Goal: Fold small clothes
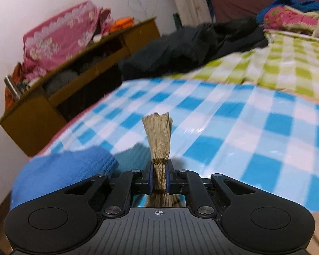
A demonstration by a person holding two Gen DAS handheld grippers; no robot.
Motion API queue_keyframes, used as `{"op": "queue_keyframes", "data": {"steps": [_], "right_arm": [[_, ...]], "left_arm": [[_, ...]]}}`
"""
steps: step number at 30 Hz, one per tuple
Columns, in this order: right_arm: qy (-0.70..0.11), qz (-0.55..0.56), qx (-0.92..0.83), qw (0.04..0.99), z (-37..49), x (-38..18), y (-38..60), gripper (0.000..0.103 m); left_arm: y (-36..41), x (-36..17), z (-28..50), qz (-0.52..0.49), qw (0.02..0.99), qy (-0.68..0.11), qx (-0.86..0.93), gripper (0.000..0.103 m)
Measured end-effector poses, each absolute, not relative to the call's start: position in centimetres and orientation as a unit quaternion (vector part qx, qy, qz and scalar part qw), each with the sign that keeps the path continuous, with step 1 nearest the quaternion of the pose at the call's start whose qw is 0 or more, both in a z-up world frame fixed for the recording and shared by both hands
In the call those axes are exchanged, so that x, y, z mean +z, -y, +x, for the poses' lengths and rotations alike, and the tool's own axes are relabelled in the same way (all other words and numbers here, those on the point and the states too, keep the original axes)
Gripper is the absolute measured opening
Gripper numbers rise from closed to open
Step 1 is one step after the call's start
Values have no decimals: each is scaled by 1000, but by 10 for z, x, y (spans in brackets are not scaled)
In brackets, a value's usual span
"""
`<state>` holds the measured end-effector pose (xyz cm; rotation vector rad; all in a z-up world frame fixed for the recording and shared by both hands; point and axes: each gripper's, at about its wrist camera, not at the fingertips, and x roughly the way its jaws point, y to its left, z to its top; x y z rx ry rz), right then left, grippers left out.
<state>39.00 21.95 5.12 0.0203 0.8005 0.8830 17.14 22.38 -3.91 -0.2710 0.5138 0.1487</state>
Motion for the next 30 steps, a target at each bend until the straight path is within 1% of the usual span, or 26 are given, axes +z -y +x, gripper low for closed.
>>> {"op": "queue_keyframes", "data": {"steps": [4, 6, 9, 13, 16, 20, 24, 28, 30], "right_arm": [[-360, 41, 399, 842, 389, 76, -172, 10], [-351, 56, 392, 849, 388, 87, -149, 10], [-337, 82, 381, 857, 382, 101, -111, 10], [-321, 111, 364, 867, 374, 113, -57, 10], [-311, 141, 344, 875, 372, 115, -12, 10], [-305, 178, 319, 879, 363, 105, 52, 10], [-298, 203, 277, 891, 350, 79, 114, 10], [-326, 243, 223, 886, 353, 42, 160, 10], [-333, 259, 218, 880, 359, 37, 166, 10]], "left_arm": [[-216, -39, 168, -125, 959, -249, 60, 54], [-211, -39, 167, -125, 959, -249, 53, 58], [-203, -38, 166, -116, 960, -249, 46, 58], [-192, -33, 172, -97, 965, -242, 38, 60], [-176, -31, 170, -76, 967, -241, 36, 63], [-158, -32, 174, -58, 967, -247, 29, 66], [-136, -33, 178, -26, 966, -256, 19, 66], [-117, -33, 185, 4, 964, -267, 7, 66], [-106, -30, 191, 31, 963, -268, 10, 66]]}}
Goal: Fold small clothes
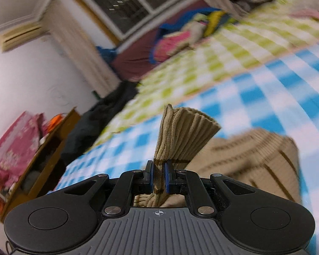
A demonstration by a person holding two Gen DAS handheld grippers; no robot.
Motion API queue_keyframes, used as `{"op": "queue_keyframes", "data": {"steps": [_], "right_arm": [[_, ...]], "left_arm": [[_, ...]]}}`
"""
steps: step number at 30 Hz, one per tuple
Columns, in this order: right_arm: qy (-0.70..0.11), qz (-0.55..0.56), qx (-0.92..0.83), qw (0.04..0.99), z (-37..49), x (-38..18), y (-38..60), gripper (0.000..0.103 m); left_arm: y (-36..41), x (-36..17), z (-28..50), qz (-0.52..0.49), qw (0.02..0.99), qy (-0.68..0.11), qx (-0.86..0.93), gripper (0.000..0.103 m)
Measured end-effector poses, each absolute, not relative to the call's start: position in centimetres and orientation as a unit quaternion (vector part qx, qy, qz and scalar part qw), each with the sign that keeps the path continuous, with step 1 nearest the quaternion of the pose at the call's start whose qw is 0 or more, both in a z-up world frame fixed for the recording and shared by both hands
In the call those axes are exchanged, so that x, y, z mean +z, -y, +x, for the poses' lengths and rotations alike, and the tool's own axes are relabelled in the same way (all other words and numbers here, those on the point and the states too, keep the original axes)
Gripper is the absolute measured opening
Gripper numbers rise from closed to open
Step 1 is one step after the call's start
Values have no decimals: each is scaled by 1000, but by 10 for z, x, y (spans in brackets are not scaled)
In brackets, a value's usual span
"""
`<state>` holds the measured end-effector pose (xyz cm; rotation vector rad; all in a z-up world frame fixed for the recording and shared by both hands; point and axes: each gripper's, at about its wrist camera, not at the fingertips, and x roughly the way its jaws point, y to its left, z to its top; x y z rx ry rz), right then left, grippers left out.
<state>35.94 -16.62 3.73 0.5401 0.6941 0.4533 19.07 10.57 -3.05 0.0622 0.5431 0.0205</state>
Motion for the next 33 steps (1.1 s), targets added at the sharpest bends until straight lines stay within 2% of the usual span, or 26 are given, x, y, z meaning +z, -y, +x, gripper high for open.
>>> {"op": "queue_keyframes", "data": {"steps": [10, 17, 19, 21, 25, 33], "right_arm": [[-264, 271, 269, 886, 342, 72, 174, 10], [-341, 295, 200, 870, 320, 6, 220, 19], [-346, 316, 188, 863, 316, -6, 232, 30], [-347, 337, 181, 856, 313, -14, 241, 34], [-348, 347, 173, 854, 311, -20, 247, 37], [-376, 345, 147, 847, 322, -31, 239, 37]], "left_arm": [[-75, -11, 203, 87, 967, -239, 8, 72], [-64, -29, 204, 108, 956, -274, -5, 73], [-62, -31, 201, 115, 954, -276, -6, 73], [-61, -30, 201, 117, 954, -278, -6, 73], [-59, -29, 200, 118, 953, -279, -7, 73], [-64, -26, 205, 112, 954, -279, -10, 73]]}}
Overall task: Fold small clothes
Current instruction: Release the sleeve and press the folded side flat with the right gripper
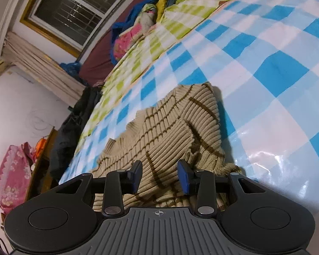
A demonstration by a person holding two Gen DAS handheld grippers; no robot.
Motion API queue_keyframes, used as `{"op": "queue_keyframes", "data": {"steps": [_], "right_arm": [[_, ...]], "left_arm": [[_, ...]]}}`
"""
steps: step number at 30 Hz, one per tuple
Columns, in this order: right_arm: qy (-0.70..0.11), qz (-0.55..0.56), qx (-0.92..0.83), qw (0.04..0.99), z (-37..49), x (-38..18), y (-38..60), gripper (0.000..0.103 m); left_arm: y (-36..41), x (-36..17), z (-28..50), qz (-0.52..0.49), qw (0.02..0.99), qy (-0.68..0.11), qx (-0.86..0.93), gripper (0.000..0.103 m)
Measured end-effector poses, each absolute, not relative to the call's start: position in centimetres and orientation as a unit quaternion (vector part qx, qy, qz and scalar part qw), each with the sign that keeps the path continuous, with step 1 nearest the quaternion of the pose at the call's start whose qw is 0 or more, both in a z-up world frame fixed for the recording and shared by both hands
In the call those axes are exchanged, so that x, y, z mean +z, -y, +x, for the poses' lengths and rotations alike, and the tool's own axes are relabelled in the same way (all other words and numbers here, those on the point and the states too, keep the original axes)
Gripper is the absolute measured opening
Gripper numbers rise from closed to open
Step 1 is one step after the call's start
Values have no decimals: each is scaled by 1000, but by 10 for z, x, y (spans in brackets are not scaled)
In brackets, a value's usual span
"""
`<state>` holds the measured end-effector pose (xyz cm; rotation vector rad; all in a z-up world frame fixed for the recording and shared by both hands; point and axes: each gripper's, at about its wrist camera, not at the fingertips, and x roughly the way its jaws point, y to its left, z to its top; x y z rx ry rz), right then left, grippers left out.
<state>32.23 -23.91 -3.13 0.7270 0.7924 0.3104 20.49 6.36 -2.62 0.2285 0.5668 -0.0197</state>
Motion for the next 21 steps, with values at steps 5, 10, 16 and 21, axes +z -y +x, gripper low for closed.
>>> {"op": "queue_keyframes", "data": {"steps": [5, 10, 16, 21], "right_arm": [[-373, 337, 148, 852, 322, -25, 237, 5], [-330, 322, 148, 875, 306, -11, 246, 2], [-364, 328, 137, 861, 309, -19, 250, 18], [-376, 329, 140, 855, 316, -24, 245, 34]], "left_arm": [[-73, -14, 198, 77, 963, -258, -22, 73], [-78, 3, 194, 52, 972, -228, -32, 75], [-70, -5, 225, 51, 968, -245, -31, 76], [-63, -17, 232, 75, 961, -263, -38, 76]]}}
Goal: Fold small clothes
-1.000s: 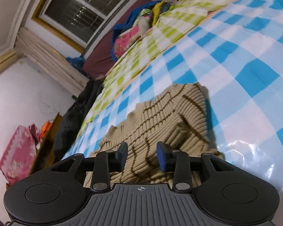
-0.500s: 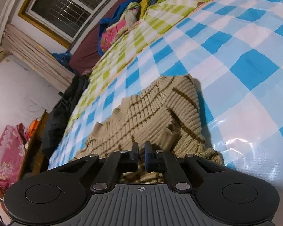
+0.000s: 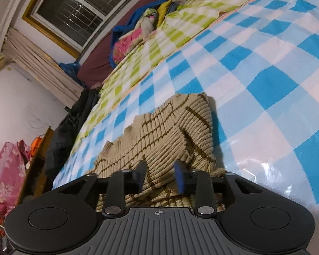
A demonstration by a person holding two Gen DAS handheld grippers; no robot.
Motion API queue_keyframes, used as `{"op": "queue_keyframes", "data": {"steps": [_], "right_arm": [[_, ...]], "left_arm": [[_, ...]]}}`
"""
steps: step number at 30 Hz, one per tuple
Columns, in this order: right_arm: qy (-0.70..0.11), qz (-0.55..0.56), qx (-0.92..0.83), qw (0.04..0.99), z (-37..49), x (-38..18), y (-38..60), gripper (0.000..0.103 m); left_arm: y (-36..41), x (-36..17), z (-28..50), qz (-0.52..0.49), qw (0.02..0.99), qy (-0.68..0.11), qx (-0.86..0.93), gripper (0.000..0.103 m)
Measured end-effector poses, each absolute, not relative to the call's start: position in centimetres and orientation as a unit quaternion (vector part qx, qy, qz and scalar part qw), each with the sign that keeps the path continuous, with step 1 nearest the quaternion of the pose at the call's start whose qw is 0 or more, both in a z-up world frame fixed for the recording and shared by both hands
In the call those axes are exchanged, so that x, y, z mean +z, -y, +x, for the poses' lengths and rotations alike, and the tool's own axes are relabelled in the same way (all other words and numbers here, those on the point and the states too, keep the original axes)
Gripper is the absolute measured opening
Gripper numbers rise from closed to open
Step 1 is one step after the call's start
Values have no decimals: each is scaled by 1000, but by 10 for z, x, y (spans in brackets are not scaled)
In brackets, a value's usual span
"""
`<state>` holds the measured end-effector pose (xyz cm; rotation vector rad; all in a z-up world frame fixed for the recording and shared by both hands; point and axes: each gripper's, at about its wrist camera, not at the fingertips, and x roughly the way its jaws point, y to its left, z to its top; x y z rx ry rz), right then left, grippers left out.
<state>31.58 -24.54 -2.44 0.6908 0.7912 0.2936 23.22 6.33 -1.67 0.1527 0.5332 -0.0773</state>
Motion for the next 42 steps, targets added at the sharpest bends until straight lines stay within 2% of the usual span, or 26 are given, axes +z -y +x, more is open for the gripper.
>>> {"op": "queue_keyframes", "data": {"steps": [5, 6, 9, 10, 14, 15, 16, 21, 26, 30, 37, 41, 42], "right_arm": [[-389, 326, 135, 851, 327, -28, 235, 34], [-392, 317, 130, 854, 329, -27, 233, 31], [-409, 270, 109, 865, 330, -23, 232, 8], [-413, 258, 108, 867, 328, -23, 232, 7], [-413, 162, 102, 890, 319, -4, 221, 9], [-399, 133, 106, 901, 315, 5, 215, 19], [-386, 112, 110, 909, 312, 12, 209, 20], [-364, 82, 205, 905, 316, 27, 166, 20], [-431, -5, 246, 868, 314, 3, 132, 20], [-445, -58, 259, 855, 295, 1, 134, 19], [-385, -69, 285, 875, 315, 24, 117, 20], [-402, -114, 292, 860, 341, 9, 104, 21], [-407, -122, 304, 853, 343, 6, 103, 24]], "left_arm": [[-61, -22, 236, 85, 954, -282, -51, 78], [-60, -24, 237, 87, 953, -285, -55, 78], [-54, -25, 235, 103, 949, -288, -72, 78], [-53, -25, 232, 113, 948, -286, -76, 78], [-58, -15, 226, 113, 949, -283, -86, 78], [-62, -8, 224, 104, 952, -276, -86, 78], [-64, -3, 224, 96, 954, -269, -87, 78], [-66, 3, 234, 77, 957, -267, -84, 78], [-59, -18, 229, 109, 942, -299, -101, 78], [-58, -26, 218, 133, 936, -305, -112, 78], [-66, -6, 214, 110, 945, -286, -113, 78], [-71, 4, 219, 102, 950, -274, -108, 78], [-71, 3, 222, 102, 950, -274, -108, 78]]}}
